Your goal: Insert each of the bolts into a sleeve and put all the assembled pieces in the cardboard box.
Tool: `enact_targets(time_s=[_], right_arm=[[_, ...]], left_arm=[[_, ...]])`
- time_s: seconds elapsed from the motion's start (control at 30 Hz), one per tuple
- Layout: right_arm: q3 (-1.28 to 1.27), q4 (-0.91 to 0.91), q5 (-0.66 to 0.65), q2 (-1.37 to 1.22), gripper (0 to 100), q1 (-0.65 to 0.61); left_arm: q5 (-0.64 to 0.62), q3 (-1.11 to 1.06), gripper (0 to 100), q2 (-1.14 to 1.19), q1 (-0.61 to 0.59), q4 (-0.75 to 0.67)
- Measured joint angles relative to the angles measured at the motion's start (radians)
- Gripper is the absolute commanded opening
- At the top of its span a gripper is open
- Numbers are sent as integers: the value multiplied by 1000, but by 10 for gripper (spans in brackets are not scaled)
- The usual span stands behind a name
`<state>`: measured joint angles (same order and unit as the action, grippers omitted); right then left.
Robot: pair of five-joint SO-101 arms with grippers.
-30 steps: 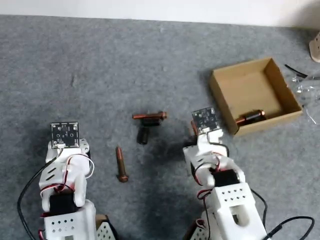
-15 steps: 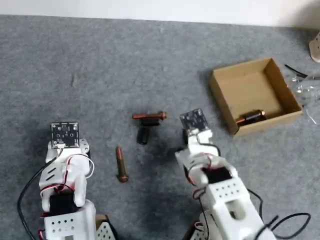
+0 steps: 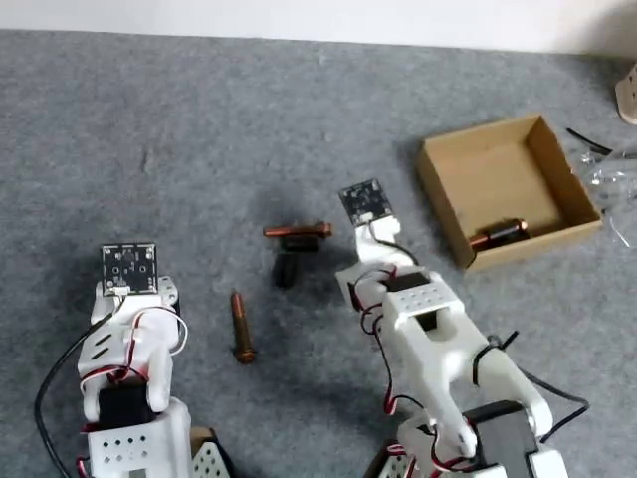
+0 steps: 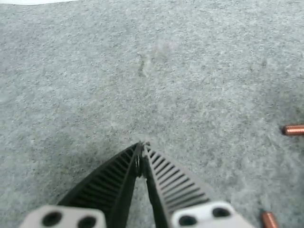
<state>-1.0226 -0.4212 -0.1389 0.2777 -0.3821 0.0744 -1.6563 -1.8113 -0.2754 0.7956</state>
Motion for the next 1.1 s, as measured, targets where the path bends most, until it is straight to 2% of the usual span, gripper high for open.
enact_targets(time_s=[0.47,0.73,1.03,1.1], right_arm=[[0,-44,9,61,177,0],[55,-68,9,-87,177,-2],[100,-110,9,-118,176,-2],[100,-110,9,-118,142,-2]], left_arm=[[0,0,11,0,0,0],[0,0,11,0,0,0],[0,0,11,0,0,0],[0,0,11,0,0,0]])
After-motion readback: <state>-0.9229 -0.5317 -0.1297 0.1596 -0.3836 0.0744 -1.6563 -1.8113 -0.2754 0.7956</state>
